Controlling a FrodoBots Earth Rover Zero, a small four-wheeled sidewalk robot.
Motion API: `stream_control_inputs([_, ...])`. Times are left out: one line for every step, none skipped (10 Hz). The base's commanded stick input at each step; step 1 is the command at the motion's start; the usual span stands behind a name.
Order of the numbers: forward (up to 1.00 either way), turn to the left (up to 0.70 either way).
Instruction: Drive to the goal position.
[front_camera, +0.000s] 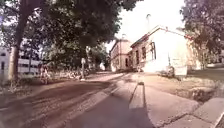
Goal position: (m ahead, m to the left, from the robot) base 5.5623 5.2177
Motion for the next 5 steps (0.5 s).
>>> stream_control_inputs([0.37,0.0])
stream_control_inputs([0.37,0.0])
stream_control_inputs([0.37,0.0])
stream_control_inputs([0.37,0.0])
stream_control_inputs([0.37,0.0])
